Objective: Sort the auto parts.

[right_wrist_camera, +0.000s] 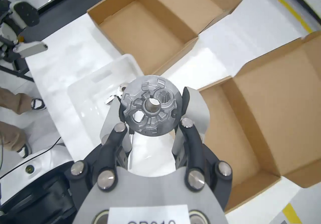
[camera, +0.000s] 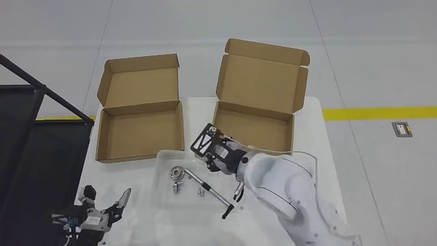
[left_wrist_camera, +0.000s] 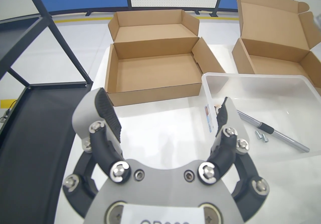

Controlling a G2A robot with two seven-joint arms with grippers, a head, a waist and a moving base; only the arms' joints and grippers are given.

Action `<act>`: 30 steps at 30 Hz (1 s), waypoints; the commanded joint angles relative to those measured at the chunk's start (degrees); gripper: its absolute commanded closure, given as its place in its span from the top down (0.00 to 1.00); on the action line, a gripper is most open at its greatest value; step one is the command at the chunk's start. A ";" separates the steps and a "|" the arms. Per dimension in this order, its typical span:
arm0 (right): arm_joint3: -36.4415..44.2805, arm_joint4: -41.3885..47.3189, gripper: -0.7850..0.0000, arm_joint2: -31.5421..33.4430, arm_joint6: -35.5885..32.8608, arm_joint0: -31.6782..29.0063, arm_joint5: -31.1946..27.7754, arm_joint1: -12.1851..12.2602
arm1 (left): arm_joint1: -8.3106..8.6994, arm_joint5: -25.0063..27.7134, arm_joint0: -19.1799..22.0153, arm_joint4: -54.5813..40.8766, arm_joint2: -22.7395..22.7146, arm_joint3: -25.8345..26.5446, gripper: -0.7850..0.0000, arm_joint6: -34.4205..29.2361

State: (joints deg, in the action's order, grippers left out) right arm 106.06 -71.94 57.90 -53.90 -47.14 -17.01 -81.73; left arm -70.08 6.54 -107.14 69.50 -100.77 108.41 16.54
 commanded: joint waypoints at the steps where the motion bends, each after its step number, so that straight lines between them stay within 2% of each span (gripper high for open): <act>1: -2.91 -1.52 0.00 0.94 0.43 2.25 1.31 -0.08 | -0.06 -0.24 -0.20 -0.29 -0.20 0.11 1.00 0.28; 5: -16.38 0.00 0.00 1.31 2.63 9.63 4.46 -1.00 | -0.21 -0.29 -1.11 -1.02 -0.71 0.21 1.00 1.12; 9: -31.24 0.93 0.00 -1.54 6.54 17.22 7.59 -2.62 | -0.38 -0.61 -1.94 -2.14 -1.27 0.18 1.00 1.89; 12: -39.29 2.97 0.00 -3.63 9.37 20.87 8.01 -3.85 | -0.43 -0.52 -2.25 -2.43 -1.54 0.18 1.00 1.91; 24: -39.37 3.36 0.00 -4.00 9.76 19.60 7.62 -3.87 | -0.43 -0.52 -2.25 -2.43 -1.54 0.18 1.00 1.91; 30: -43.54 2.47 0.00 -5.73 13.19 18.86 12.95 -4.87 | -0.43 -0.52 -2.25 -2.43 -1.54 0.18 1.00 1.91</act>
State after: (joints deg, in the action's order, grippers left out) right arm 63.79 -69.82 52.32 -41.59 -28.49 -4.42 -86.42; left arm -70.51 6.02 -109.39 67.07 -102.31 108.59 18.45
